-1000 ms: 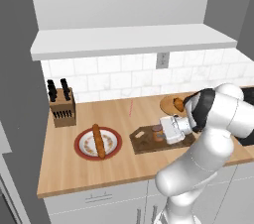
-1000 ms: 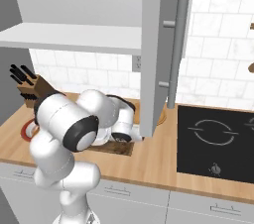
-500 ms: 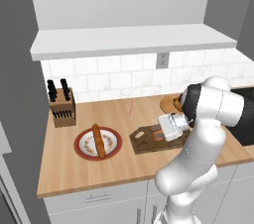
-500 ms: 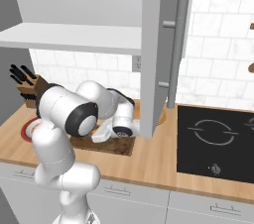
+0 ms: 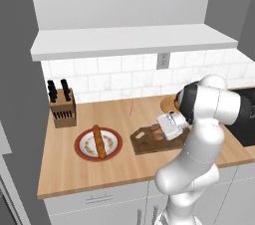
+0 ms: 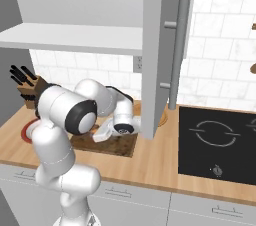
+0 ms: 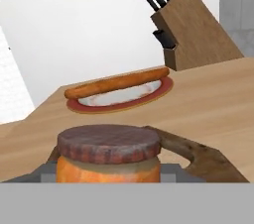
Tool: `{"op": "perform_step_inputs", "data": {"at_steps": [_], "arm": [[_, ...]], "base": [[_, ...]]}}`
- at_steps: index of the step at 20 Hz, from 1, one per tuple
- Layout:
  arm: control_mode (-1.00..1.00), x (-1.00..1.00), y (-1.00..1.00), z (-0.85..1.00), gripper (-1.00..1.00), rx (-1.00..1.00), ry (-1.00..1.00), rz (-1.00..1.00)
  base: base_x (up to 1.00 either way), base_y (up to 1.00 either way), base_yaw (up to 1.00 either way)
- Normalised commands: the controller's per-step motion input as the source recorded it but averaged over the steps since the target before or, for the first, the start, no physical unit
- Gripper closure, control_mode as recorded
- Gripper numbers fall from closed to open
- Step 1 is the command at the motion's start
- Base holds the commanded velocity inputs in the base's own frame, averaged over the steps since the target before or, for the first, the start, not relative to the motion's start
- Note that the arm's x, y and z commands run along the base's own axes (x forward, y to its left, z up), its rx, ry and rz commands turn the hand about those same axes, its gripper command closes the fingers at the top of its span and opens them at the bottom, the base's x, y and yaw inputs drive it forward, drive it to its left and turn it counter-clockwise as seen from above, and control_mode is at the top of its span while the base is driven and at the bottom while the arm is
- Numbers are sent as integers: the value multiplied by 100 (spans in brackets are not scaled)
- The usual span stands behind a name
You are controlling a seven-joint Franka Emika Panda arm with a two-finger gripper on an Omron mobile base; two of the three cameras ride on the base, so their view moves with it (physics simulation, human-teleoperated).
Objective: From the different types of pastries on the counter, select a croissant and place it on the cutting board. Then retrieve a jar of jam from the cabinet and place it alongside the croissant on the cutting board.
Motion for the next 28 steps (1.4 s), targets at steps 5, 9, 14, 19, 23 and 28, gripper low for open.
{"op": "perform_step_inputs", "data": {"at_steps": [5, 9, 14, 19, 23, 28], "arm": [[-100, 0, -1, 0, -100, 0, -1, 0], [-100, -5, -4, 0, -100, 0, -1, 0], [-100, -23, -41, 0, -100, 5, -4, 8], [-100, -5, -52, 0, -100, 10, -1, 5], [-100, 0, -35, 12, -100, 13, 0, 0], [-100, 1, -38, 3, -100, -2, -4, 3]], "base": [[0, 0, 0], [0, 0, 0], [0, 0, 0], [0, 0, 0], [0, 0, 0], [0, 0, 0]]}}
